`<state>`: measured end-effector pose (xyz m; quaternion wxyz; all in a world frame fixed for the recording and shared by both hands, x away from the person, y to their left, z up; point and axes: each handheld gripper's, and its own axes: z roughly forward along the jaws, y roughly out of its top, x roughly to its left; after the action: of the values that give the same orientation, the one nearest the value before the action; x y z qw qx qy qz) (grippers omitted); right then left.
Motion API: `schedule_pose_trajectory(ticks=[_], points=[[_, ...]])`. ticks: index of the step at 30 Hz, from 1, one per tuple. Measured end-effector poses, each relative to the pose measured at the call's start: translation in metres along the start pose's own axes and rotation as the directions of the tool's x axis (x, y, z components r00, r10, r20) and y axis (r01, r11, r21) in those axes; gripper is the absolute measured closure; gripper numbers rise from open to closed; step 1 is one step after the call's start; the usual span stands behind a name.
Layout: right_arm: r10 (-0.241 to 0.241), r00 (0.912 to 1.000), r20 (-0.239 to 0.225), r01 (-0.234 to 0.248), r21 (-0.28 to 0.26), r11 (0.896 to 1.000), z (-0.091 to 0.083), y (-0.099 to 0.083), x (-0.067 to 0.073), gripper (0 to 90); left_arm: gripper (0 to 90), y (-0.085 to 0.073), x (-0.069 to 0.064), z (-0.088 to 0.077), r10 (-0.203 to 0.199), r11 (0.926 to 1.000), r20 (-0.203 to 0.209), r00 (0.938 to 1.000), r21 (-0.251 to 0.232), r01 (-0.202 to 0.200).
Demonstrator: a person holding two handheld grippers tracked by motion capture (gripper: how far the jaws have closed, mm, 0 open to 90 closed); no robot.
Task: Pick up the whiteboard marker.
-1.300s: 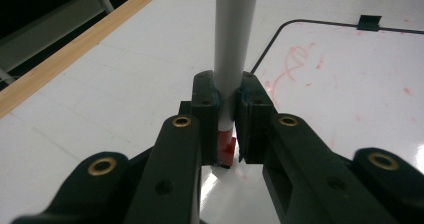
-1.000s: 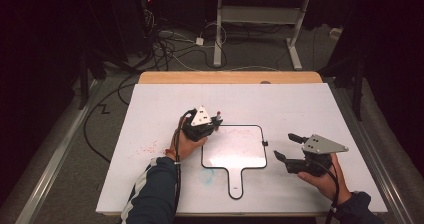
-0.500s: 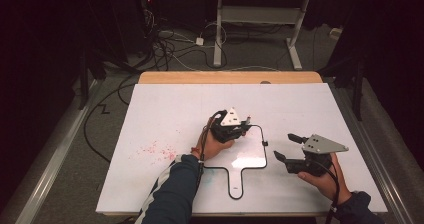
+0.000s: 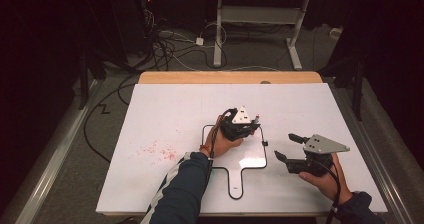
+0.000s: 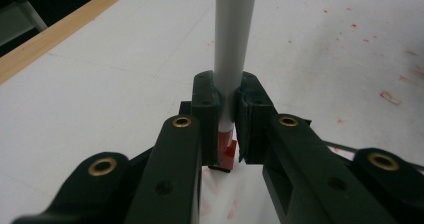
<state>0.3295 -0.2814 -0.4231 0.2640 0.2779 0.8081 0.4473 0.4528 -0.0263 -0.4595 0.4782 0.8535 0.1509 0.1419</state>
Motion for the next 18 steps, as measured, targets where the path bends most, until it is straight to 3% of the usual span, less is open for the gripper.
schedule_pose_trajectory(ticks=[8,14,18], points=[[0.0,1.0,0.007,0.0,-0.005,1.0,-0.001,0.001,-0.001,25.9,79.0,-0.013,0.011,-0.019,-0.041,0.9991,-0.013,0.9991,0.005,0.041],[0.001,1.0,0.01,-0.001,-0.003,1.0,-0.001,0.002,0.0,25.9,79.0,-0.021,0.011,-0.03,-0.055,0.9985,-0.02,0.9983,-0.004,0.055],[0.005,0.9999,0.012,-0.005,0.002,1.0,0.001,0.002,-0.002,25.9,78.9,-0.022,0.013,-0.033,-0.043,0.9991,-0.024,0.9988,0.006,0.043]])
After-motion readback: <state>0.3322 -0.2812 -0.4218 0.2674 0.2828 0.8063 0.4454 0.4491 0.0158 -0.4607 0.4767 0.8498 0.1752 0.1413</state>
